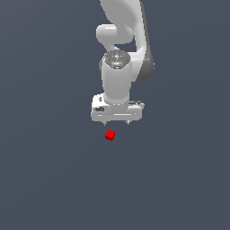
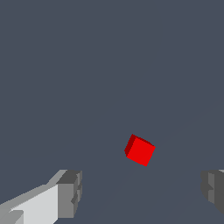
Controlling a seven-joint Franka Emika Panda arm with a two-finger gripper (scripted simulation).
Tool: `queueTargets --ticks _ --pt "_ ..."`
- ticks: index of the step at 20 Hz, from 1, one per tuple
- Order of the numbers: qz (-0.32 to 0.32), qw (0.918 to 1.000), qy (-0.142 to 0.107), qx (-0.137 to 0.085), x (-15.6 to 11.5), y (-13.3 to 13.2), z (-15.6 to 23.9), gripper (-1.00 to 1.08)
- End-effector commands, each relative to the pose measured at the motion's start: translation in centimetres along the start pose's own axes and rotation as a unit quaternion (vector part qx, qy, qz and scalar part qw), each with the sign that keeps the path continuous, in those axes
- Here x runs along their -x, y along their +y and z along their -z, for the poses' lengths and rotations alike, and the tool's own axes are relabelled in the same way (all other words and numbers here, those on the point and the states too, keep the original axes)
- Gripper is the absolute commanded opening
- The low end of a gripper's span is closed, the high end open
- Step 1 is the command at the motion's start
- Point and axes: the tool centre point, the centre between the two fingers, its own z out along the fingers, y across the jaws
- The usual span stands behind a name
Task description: Pick up the red cube and move it to a goal position.
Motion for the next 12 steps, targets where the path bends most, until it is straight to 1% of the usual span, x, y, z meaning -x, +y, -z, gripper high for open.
queueTargets --ticks 1,7,12 --pt "0.000 1.0000 0.000 0.000 0.0 0.0 0.0 1.00" --pt "-0.015 0.9999 0.000 0.000 0.2 0.3 -1.1 1.00" --pt "-0.052 0.9987 -0.002 0.001 0.6 0.9 -3.7 1.00"
